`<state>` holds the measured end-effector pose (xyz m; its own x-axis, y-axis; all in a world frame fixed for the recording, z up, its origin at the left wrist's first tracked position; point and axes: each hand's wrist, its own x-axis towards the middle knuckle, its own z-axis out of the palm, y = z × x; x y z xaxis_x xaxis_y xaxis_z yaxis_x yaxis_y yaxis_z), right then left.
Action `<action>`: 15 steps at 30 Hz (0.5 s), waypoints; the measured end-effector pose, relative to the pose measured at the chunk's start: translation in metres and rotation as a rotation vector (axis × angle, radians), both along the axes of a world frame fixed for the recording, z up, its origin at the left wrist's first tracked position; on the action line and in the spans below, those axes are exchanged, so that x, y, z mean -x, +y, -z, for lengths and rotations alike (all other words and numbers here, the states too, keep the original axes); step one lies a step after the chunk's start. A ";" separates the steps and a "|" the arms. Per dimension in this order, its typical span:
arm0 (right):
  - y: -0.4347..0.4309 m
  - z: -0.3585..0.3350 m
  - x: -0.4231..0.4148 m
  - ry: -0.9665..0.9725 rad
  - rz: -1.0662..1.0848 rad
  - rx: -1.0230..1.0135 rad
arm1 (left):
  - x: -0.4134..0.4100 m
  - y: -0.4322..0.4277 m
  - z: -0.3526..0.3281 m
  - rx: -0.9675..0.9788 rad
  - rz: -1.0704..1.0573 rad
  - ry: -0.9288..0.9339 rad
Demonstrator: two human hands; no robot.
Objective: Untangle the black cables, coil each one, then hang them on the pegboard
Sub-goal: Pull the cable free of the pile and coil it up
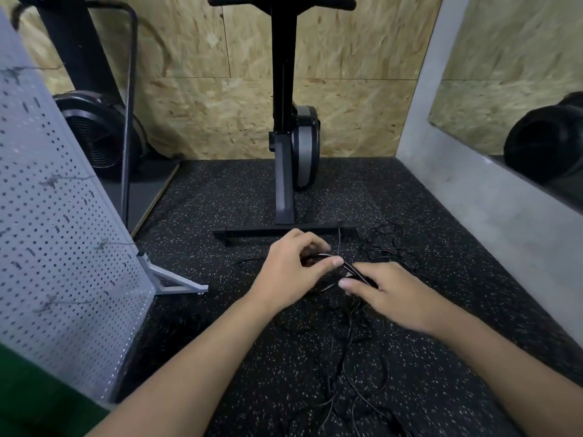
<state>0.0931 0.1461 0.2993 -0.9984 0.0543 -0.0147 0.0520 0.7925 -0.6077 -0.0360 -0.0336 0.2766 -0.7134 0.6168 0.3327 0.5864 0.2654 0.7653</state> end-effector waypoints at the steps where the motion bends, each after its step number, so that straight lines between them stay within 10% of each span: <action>1: -0.001 0.002 0.002 0.035 0.002 0.000 | 0.001 -0.002 0.002 0.020 0.039 -0.009; 15: -0.008 -0.015 0.001 -0.057 -0.101 -0.066 | 0.006 -0.022 0.005 0.333 0.227 0.069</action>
